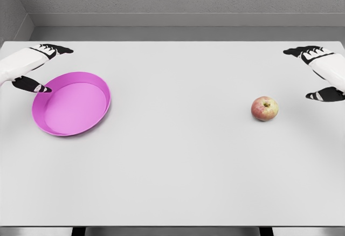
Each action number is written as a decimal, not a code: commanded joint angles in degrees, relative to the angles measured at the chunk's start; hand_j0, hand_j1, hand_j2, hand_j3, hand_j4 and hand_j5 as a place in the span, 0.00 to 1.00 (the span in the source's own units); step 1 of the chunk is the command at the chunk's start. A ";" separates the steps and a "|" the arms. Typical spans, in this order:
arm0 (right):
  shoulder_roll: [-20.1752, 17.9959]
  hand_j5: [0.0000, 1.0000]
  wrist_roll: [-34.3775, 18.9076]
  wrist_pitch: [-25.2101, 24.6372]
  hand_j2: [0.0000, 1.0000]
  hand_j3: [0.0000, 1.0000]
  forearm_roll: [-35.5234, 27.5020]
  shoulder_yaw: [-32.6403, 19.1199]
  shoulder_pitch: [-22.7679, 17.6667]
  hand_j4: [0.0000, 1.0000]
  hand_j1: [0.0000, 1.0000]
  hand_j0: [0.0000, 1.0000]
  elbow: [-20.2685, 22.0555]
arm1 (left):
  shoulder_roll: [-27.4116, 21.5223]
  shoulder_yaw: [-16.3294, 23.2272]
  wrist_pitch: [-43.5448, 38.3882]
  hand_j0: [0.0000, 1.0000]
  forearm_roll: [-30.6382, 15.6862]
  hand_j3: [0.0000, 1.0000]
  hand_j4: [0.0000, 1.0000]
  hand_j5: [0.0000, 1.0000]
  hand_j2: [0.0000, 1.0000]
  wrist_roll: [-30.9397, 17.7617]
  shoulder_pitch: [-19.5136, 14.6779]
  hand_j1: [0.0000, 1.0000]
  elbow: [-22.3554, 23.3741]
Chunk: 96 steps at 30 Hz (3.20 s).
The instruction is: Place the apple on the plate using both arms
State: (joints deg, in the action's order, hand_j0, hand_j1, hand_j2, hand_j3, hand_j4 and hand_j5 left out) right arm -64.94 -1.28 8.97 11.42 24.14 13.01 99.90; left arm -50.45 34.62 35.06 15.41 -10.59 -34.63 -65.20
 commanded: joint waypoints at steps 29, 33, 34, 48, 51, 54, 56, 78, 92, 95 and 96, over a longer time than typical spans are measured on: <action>5.97 1.00 -24.21 -5.71 1.00 1.00 -0.44 16.72 14.24 1.00 1.00 1.00 -2.51 | 0.62 -0.17 -0.06 1.00 2.08 1.00 1.00 1.00 1.00 -0.04 -0.44 1.00 -2.04; 6.67 1.00 -28.52 -5.71 1.00 1.00 -0.61 16.99 17.84 1.00 1.00 1.00 -4.71 | 0.62 -0.26 -0.06 1.00 2.17 1.00 1.00 1.00 1.00 -0.04 -0.44 1.00 -2.22; 7.02 1.00 -28.61 -5.71 1.00 1.00 -0.61 17.95 18.89 1.00 1.00 1.00 -5.24 | 0.62 -0.26 -0.06 1.00 2.17 1.00 1.00 1.00 1.00 -0.04 -0.44 1.00 -2.22; 10.27 1.00 -30.98 -5.71 1.00 1.00 -0.61 25.69 25.05 1.00 1.00 1.00 -10.25 | 0.62 -0.34 -0.06 1.00 2.70 1.00 1.00 1.00 1.00 -0.04 -0.53 1.00 -1.95; 10.27 0.73 -30.98 -5.71 0.73 0.73 -0.61 25.69 25.05 0.73 0.73 0.73 -10.16 | 0.71 -0.52 -0.06 1.00 2.87 1.00 1.00 1.00 1.00 -0.04 -0.62 1.00 -1.87; 10.27 0.52 -30.98 -5.71 0.52 0.52 -0.61 26.13 25.05 0.52 0.52 0.52 -10.16 | 0.62 -0.52 -0.06 1.00 2.96 1.00 1.00 1.00 1.00 -0.04 -0.62 1.00 -1.87; 10.27 0.52 -30.98 -5.71 0.52 0.52 -0.61 26.22 25.05 0.52 0.52 0.52 -10.16 | 0.62 -0.52 -0.06 1.00 2.96 1.00 1.00 1.00 1.00 -0.04 -0.61 1.00 -1.87; 10.27 0.49 -31.15 -5.63 0.49 0.49 -0.61 25.51 28.65 0.49 0.49 0.49 -9.02 | 0.00 -0.52 -0.06 1.00 2.78 1.00 1.00 1.00 1.00 -0.04 -0.44 1.00 -2.30; 12.73 0.49 -31.07 -5.71 0.49 0.49 -0.70 25.16 29.88 0.49 0.49 0.49 -2.96 | -0.17 -1.31 -0.06 1.00 2.78 1.00 1.00 1.00 1.00 -0.04 -0.44 1.00 -2.30; 14.49 0.49 -31.07 -5.71 0.49 0.49 -0.70 25.25 29.97 0.49 0.49 0.49 -2.60 | -0.26 -1.31 -0.06 1.00 2.70 1.00 1.00 1.00 1.00 0.04 -0.53 1.00 -2.30; 15.11 0.49 -31.07 -5.71 0.49 0.49 -0.70 25.25 29.97 0.49 0.49 0.49 -2.60 | -0.26 -1.31 -0.06 1.00 2.78 1.00 1.00 1.00 1.00 0.04 -0.44 1.00 -2.30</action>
State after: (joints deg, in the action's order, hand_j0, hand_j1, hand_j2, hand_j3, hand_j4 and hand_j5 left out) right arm -50.95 -32.38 3.26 10.85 49.39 42.98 97.01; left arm -50.61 33.45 35.05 18.55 -10.59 -35.16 -67.49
